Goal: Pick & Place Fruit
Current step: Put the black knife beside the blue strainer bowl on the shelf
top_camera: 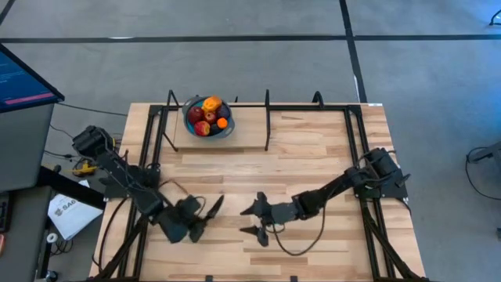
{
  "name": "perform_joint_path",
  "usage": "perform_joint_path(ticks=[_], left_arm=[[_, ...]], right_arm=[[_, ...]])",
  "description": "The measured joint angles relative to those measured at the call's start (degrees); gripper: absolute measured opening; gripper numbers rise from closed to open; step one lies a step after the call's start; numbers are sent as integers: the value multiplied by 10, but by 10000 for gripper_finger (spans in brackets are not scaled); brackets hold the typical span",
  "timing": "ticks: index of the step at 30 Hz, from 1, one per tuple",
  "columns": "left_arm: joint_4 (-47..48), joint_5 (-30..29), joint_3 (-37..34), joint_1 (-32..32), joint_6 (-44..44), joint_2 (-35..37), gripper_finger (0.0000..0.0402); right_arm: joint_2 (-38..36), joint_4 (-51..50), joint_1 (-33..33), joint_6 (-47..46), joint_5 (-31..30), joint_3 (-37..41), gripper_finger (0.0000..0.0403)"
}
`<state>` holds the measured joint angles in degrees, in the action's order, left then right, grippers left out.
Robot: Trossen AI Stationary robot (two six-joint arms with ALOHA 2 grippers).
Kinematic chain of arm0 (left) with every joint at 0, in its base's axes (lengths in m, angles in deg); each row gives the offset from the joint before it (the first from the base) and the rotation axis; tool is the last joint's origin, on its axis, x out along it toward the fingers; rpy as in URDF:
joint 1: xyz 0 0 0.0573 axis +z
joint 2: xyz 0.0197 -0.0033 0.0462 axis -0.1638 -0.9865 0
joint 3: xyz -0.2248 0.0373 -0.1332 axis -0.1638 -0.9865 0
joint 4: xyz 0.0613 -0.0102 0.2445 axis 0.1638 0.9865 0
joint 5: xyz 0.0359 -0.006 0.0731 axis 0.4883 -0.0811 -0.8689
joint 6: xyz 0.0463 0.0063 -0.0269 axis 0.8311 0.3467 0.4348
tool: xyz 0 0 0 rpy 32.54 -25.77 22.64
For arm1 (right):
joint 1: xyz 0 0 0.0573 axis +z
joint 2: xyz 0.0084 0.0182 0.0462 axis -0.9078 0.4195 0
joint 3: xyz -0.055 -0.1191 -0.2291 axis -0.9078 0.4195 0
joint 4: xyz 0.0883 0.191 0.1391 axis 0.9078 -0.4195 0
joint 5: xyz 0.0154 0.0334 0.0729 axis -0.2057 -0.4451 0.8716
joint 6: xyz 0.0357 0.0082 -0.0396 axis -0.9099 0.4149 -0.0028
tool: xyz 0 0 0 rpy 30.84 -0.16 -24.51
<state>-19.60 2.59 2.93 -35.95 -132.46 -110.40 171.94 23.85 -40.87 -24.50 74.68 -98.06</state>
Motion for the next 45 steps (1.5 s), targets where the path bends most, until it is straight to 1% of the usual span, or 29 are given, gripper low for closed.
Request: perform_joint_path(ticks=[3,7,9,12,17,22,24,29,33,36,38,40,45], left_arm=[[-68,-36,0,39,94,0,91],[-183,-43,0,94,237,0,100],[-246,-46,0,114,301,0,101],[-341,-41,0,131,384,1,100],[-433,-30,0,140,469,1,98],[-467,-30,1,140,499,1,98],[-469,-26,1,140,503,1,98],[-476,-28,1,140,517,1,98],[-479,-31,1,140,517,1,99],[-481,-31,1,140,517,1,99],[-483,-31,1,140,518,1,99],[-485,-31,1,140,526,1,99],[-487,-39,0,140,530,1,99]], right_arm=[[3,1,26,-9,-20,0,276],[35,23,51,-30,-83,1,276],[54,67,52,-42,-105,1,276],[86,157,43,-45,-109,-1,276],[125,258,18,-35,-128,-12,276],[133,313,7,42,-123,-30,276],[131,324,7,59,-123,-40,276],[130,321,6,65,-124,-54,276],[130,330,6,65,-136,-54,276],[130,331,6,65,-136,-54,269],[130,330,6,65,-136,-54,252],[130,331,7,66,-136,-54,225],[130,332,8,68,-133,-54,126]])
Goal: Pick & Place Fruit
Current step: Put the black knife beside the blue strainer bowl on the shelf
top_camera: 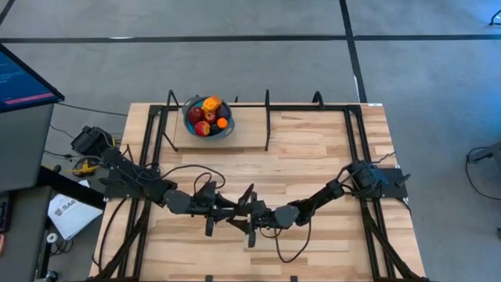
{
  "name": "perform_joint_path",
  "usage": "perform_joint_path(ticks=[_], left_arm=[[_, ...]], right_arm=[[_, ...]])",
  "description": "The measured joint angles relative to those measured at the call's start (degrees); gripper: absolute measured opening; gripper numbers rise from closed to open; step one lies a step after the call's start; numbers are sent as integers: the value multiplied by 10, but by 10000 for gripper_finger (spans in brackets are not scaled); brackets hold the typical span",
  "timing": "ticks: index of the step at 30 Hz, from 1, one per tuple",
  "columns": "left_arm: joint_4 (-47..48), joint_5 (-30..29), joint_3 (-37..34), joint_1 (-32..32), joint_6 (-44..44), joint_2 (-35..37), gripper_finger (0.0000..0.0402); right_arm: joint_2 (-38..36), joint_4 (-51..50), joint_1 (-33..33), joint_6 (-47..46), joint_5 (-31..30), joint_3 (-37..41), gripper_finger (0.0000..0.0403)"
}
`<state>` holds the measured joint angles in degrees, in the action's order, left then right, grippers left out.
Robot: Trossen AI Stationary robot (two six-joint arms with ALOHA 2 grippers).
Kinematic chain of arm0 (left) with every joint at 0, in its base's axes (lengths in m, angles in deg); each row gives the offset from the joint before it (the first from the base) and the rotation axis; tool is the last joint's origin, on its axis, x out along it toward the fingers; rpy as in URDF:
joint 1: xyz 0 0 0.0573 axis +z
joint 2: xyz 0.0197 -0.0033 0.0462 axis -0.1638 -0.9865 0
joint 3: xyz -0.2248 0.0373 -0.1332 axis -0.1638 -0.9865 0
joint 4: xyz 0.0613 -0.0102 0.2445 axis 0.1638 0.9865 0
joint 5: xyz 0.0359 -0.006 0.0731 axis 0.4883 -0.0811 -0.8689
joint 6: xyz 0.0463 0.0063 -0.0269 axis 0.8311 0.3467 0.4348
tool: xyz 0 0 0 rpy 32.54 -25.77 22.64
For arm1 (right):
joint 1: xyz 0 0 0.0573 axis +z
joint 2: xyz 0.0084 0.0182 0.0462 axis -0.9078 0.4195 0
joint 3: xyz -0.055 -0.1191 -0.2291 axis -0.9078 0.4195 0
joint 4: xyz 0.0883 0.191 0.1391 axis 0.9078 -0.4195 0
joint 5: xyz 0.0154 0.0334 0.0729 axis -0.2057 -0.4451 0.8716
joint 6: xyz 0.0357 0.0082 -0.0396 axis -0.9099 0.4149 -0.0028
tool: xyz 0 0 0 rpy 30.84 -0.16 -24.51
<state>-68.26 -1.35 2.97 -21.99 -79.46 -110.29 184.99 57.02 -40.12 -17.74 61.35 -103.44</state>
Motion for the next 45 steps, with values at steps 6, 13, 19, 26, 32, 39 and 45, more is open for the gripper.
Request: perform_joint_path(ticks=[6,13,19,26,32,39,45], left_arm=[[-5,-1,0,0,30,0,111],[-7,3,-1,0,111,44,203],[55,-4,1,-1,166,157,276],[231,-31,1,-29,133,297,289],[273,-105,0,-82,132,318,289],[271,-135,0,-109,131,286,289],[271,-136,0,-110,120,263,289]], right_arm=[[0,-7,0,2,12,0,83],[-40,-130,0,-48,13,1,83],[-137,-382,-18,-157,15,0,83],[-224,-751,-89,-329,85,-63,83],[-193,-911,-194,-353,200,-151,83],[-127,-1005,-303,-303,285,-276,95],[-62,-1102,-367,-276,317,-401,85]])
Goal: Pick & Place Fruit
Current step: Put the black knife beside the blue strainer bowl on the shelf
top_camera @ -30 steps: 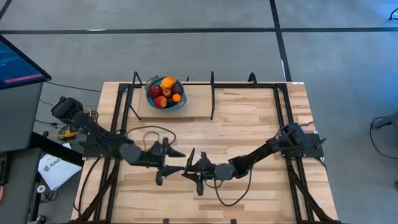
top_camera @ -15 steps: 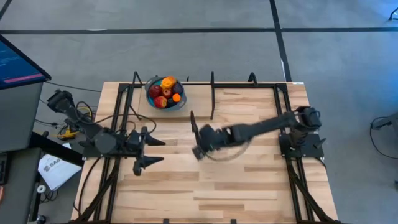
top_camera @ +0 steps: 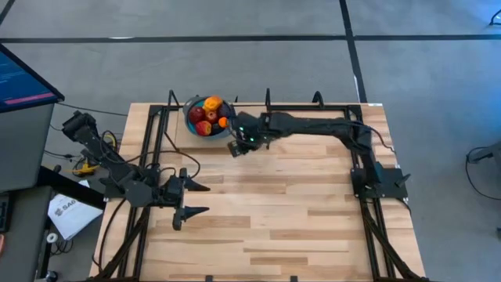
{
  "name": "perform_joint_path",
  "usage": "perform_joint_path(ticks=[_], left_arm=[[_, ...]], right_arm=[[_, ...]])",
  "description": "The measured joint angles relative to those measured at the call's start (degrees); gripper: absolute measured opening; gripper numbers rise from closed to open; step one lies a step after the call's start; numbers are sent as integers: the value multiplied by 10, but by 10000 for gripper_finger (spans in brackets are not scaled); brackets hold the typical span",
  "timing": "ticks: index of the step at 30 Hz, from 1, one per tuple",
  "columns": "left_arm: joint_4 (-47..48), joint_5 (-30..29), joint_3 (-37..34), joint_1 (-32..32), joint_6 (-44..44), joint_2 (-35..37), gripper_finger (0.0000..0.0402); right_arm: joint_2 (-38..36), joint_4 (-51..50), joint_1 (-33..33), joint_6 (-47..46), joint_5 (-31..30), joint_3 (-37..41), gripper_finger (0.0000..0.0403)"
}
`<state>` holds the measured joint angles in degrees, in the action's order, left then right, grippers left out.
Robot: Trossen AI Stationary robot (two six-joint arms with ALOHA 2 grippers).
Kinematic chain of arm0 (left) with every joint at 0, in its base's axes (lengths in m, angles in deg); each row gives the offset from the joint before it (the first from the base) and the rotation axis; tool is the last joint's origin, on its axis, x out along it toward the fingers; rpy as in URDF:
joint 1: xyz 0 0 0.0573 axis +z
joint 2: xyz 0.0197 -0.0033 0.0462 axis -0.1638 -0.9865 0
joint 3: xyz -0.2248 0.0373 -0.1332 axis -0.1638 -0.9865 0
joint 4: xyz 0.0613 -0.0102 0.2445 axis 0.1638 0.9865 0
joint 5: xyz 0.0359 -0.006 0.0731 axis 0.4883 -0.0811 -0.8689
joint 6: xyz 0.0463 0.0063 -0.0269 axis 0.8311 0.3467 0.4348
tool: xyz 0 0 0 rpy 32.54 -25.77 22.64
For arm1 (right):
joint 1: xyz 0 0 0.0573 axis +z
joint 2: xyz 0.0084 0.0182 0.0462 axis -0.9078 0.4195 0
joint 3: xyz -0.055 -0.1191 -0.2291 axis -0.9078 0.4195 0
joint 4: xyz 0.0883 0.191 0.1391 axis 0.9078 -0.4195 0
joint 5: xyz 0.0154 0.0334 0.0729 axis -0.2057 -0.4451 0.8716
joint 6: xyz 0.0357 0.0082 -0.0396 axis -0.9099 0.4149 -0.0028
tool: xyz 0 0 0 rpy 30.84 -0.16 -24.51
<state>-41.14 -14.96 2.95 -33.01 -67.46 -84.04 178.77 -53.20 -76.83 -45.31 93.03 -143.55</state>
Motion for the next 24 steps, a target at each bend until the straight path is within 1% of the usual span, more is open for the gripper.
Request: perform_joint_path(ticks=[5,9,11,14,17,20,24], left_arm=[[-1,0,0,0,-1,-4,289],[-2,0,0,0,-2,-3,289],[-4,0,0,-3,-3,-2,289],[-4,0,0,-3,-3,-2,289],[-4,0,0,-3,-3,-2,289],[-4,1,0,-3,-3,-2,289],[-3,1,0,-3,-3,-2,289]], right_arm=[[58,-64,-26,14,5,-92,91],[92,-114,-29,24,11,-140,95],[100,-118,-25,27,14,-159,92],[102,-102,-18,28,29,-176,88],[102,-101,-15,21,29,-193,90],[101,-102,-27,7,30,-210,91],[101,-106,-52,-2,27,-210,90]])
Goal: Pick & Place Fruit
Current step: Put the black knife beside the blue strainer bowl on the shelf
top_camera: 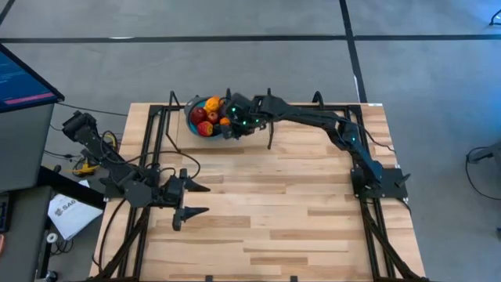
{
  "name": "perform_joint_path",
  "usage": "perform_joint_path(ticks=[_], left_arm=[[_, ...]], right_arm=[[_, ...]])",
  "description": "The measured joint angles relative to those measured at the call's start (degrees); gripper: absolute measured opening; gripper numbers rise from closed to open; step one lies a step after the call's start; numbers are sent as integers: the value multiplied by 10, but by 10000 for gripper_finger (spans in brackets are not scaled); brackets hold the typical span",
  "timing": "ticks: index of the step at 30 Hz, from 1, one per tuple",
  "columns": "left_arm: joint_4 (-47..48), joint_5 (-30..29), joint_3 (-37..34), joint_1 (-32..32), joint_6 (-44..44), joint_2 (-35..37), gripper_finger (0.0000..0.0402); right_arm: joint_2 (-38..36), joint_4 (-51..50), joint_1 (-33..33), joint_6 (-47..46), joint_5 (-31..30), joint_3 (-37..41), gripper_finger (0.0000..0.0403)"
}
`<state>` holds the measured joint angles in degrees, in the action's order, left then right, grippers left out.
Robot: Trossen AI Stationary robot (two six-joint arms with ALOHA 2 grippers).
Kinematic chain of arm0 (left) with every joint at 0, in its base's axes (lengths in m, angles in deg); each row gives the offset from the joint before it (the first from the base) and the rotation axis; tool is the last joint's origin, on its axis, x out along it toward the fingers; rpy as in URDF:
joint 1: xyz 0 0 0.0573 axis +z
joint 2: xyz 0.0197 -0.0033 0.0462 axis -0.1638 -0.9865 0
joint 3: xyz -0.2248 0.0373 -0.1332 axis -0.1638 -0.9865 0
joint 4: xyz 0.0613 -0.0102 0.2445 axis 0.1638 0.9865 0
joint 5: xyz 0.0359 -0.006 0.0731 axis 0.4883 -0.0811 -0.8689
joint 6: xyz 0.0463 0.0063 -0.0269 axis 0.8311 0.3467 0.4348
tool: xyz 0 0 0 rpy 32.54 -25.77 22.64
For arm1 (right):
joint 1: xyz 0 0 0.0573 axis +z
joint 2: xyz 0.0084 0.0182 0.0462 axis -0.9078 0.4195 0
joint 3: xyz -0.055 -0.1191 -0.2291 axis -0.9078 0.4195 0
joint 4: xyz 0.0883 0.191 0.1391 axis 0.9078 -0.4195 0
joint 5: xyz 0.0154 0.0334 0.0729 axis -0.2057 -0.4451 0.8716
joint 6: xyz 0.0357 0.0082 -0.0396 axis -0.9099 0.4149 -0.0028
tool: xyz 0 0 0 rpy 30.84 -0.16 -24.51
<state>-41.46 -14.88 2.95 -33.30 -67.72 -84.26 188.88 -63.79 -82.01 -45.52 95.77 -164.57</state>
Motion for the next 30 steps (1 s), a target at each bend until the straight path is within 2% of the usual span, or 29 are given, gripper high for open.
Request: perform_joint_path(ticks=[11,19,30], left_arm=[[2,1,0,-12,0,0,289],[2,1,0,-12,1,0,289],[0,0,0,-12,0,0,289]], right_arm=[[0,-9,-56,4,-4,10,90],[9,-9,-57,14,-21,15,90],[9,-14,-51,17,-16,14,90]])
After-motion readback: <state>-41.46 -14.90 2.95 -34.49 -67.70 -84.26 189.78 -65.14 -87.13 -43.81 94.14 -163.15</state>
